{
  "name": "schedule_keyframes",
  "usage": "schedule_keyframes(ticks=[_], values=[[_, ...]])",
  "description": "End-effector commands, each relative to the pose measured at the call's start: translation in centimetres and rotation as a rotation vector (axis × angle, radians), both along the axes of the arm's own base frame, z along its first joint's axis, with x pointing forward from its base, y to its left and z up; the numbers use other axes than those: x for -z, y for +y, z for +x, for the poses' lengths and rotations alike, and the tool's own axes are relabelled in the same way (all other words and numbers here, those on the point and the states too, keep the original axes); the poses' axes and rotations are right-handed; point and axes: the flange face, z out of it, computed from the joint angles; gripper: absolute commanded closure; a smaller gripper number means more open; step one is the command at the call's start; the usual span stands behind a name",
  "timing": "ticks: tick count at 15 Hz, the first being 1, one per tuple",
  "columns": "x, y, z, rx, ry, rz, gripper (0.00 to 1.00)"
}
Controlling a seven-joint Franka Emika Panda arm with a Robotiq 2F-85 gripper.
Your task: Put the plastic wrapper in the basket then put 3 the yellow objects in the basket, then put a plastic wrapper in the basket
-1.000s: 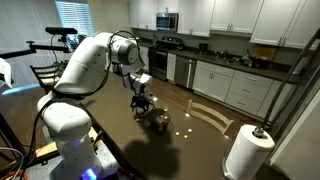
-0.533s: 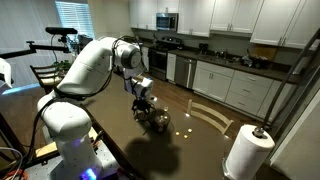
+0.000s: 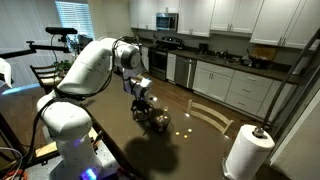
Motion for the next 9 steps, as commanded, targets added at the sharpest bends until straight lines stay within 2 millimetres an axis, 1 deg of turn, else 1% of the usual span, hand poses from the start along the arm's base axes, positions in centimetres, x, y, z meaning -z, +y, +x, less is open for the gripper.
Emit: schedule_keyframes(ticks=[1,4,9], values=[[0.6,0.8,-1.1,-0.033,-0.023,-0.033,0.0],[1.1,1.4,-2.0,-0.08,-0.048,-0.066,0.0],[2.8,2.2,-3.4,-0.132,-0.099,-0.117,0.0]])
